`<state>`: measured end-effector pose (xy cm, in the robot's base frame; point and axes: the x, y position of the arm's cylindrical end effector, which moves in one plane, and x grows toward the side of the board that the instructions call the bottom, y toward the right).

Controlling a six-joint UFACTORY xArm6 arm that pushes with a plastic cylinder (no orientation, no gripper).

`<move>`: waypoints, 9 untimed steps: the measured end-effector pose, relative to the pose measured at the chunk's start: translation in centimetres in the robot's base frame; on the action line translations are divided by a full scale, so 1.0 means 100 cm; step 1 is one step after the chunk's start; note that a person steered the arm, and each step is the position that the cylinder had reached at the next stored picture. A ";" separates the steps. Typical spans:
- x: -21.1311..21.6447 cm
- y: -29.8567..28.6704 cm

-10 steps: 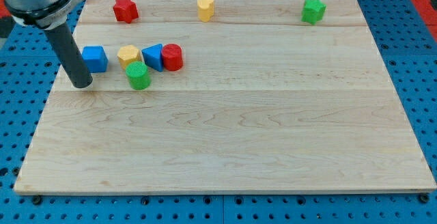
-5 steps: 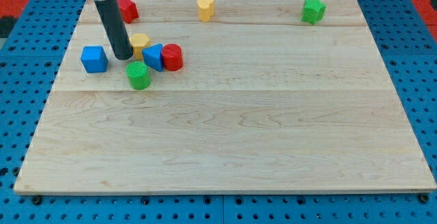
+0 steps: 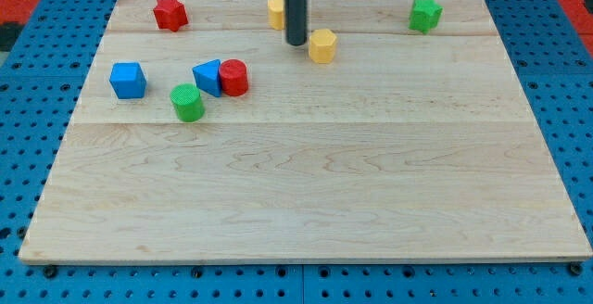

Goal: Put the yellow hexagon vertically below the green star

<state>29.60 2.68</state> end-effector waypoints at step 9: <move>0.056 0.108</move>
